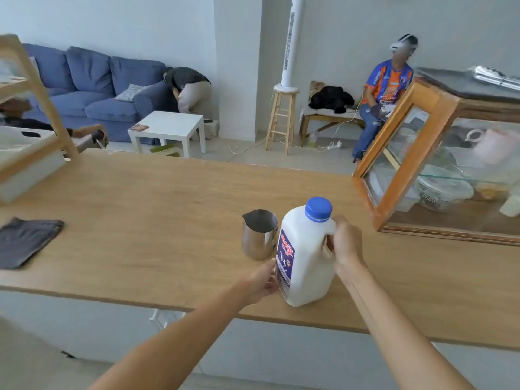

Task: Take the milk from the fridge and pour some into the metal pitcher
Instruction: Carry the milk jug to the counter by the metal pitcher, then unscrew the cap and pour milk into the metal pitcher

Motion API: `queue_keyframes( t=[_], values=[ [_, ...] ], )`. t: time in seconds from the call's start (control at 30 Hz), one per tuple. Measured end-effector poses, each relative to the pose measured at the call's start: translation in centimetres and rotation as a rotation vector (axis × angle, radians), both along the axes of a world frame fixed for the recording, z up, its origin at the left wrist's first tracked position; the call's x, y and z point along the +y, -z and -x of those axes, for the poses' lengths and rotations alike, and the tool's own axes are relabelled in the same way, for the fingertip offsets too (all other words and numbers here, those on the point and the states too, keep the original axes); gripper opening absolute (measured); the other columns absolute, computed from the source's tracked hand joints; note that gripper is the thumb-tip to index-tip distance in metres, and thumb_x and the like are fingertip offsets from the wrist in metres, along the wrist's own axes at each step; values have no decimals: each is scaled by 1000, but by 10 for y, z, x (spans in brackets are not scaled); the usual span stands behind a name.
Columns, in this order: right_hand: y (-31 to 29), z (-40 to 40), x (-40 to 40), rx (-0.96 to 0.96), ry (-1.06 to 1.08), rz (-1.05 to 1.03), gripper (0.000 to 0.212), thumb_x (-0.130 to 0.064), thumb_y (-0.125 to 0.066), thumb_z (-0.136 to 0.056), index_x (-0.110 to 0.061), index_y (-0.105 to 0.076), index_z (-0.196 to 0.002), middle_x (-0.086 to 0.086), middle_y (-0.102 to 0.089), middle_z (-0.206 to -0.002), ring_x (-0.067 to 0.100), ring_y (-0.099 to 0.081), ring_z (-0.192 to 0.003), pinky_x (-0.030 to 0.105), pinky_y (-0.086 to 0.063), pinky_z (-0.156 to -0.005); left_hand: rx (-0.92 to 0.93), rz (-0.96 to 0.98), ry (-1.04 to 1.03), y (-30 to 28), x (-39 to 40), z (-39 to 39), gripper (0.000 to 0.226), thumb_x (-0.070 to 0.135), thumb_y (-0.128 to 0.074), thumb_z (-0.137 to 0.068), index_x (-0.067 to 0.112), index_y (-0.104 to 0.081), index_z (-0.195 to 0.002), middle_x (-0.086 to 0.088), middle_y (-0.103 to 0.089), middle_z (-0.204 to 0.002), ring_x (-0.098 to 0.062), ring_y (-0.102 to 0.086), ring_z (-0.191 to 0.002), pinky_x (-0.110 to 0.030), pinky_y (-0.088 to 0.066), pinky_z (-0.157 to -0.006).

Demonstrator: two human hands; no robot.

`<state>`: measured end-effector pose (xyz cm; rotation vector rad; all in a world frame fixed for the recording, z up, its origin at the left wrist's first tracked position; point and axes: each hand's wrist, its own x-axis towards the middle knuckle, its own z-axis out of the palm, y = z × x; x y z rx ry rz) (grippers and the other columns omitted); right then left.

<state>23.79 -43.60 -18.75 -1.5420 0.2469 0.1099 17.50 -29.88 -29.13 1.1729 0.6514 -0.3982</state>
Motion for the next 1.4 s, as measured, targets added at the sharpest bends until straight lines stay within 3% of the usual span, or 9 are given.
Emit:
queue_keyframes(
  t=[0.17,0.37,0.67,0.77,0.93,1.03,1.13,1.27,1.4],
  values=[
    [2,-23,-11,8,54,-7,33,-18,-52,-72,-23,-30,-48,-10,-28,-41,16,-23,-52,31,-19,-53,-21,-8,-13,4,-13,-25,32,35,-37,-101,21,-56,-80,5,-54,-77,-7,-46,-71,-19,-42,-69],
    [8,-45,-20,8,71,-67,45,-20,-53,-72,-21,-33,-31,-11,-31,-40,14,-26,-51,31,-22,-53,-61,-59,-9,7,-22,-47,31,35,-36,-102,22,-59,-85,8,-58,-82,-5,-50,-76,-27,-37,-89],
    [11,-50,-26,-23,58,-45,36,-18,-53,-75,-25,-31,-47,-9,-30,-43,13,-26,-49,30,-22,-52,-50,-87,35,10,-17,-56,27,33,-38,-102,19,-59,-90,6,-57,-83,-7,-50,-78,-31,-37,-102],
    [11,-50,-27,-44,34,-31,35,-18,-52,-78,-23,-30,-51,-9,-28,-43,10,-24,-45,27,-20,-49,-56,-107,59,8,-17,-54,27,34,-40,-101,16,-59,-109,4,-58,-95,-10,-52,-90,-34,-34,-109],
    [23,-47,-31,-85,-11,-15,34,-22,-42,-83,-20,-27,-52,-4,-25,-42,11,-21,-42,26,-17,-43,-125,-370,128,-22,-14,-54,42,47,-37,-97,19,-66,-107,4,-66,-116,-15,-58,-114,-32,-41,-102],
    [34,-45,-33,-55,-10,-41,28,-29,-39,-75,-19,-25,-54,1,-24,-48,15,-21,-49,31,-18,-48,-319,-459,100,-64,-12,-51,40,44,-37,-99,19,-69,-103,8,-68,-107,-10,-59,-104,-31,-44,-99],
    [38,-48,-32,-47,14,-87,27,-24,-39,-77,-18,-26,-54,1,-24,-49,15,-21,-49,27,-19,-45,-535,-583,146,-114,-13,-48,36,37,-38,-101,18,-63,-120,10,-65,-110,-4,-58,-102,-21,-44,-90],
    [38,-48,-32,-51,57,-50,31,-10,-36,-88,-17,-33,-58,2,-30,-56,13,-27,-52,23,-25,-43,-698,-771,345,-151,-21,-55,44,33,-47,-99,19,-46,-141,6,-52,-140,-7,-47,-131,-28,-36,-112],
    [36,-46,-30,-49,80,-51,30,-9,-36,-89,-15,-38,-60,2,-33,-58,12,-29,-52,23,-26,-43,-853,-1172,589,-163,-30,-67,45,21,-48,-98,17,-41,-143,6,-45,-145,-14,-44,-131,-24,-33,-108]
  ],
)
